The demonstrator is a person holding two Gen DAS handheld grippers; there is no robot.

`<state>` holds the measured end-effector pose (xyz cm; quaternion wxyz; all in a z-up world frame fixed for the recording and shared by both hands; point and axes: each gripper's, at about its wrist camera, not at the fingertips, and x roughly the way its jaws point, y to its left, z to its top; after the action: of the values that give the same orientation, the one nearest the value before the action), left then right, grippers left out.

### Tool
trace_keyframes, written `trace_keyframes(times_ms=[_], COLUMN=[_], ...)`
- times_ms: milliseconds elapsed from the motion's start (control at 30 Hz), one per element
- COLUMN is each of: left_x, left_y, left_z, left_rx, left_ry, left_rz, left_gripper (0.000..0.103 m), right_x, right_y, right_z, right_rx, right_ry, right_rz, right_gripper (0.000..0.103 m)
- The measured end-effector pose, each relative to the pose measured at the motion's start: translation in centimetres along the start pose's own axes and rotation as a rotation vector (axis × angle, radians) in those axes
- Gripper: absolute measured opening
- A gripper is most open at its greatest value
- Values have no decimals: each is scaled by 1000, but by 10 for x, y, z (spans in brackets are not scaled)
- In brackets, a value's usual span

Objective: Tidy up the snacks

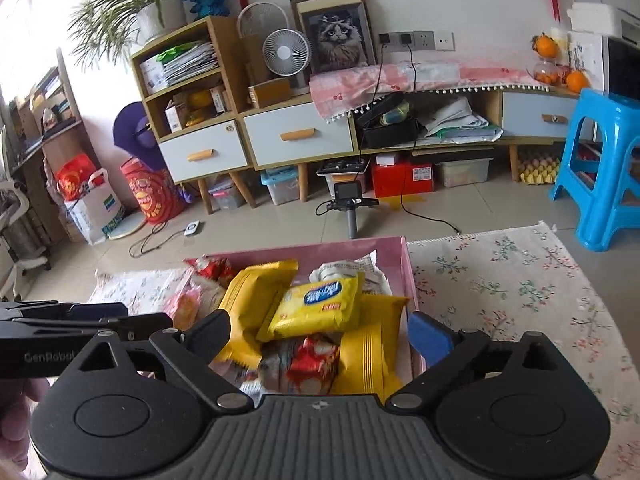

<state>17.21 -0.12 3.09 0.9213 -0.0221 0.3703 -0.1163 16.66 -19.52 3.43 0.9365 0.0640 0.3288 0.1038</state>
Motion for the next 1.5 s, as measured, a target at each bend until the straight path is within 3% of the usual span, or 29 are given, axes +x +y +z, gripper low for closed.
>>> trace_keyframes(times_ms=[200,500,667,800,1067,1267,1500], left_x=[-23,-49,-54,-59,-57,-54,-55], left_y=[-8,-8,-8,-8,-9,0,-4], left_z=[-25,-59,-74,-78,-78,-80,-81], left_rx=[-5,-84,-97,-86,-102,-150,-135], left_ry=[30,64,89,79,106,119,124], left_rz=[18,88,146,194,239,241,231], left_gripper=[85,98,99,102,103,103,103], right_x=[-23,-47,-54,-58,-61,-59,-56], right_y=[12,19,20,21,37,34,36], right_z=[-15,-35,-49,-51,-55,-54,-58], right_rx=[-56,-35,-40,-54,-139,-110,-104], right_ry=[19,55,78,95,84,78,104], right_rz=[-16,-44,-94,-85,-121,-124,-120], right_gripper=[91,94,95,95,95,95,95])
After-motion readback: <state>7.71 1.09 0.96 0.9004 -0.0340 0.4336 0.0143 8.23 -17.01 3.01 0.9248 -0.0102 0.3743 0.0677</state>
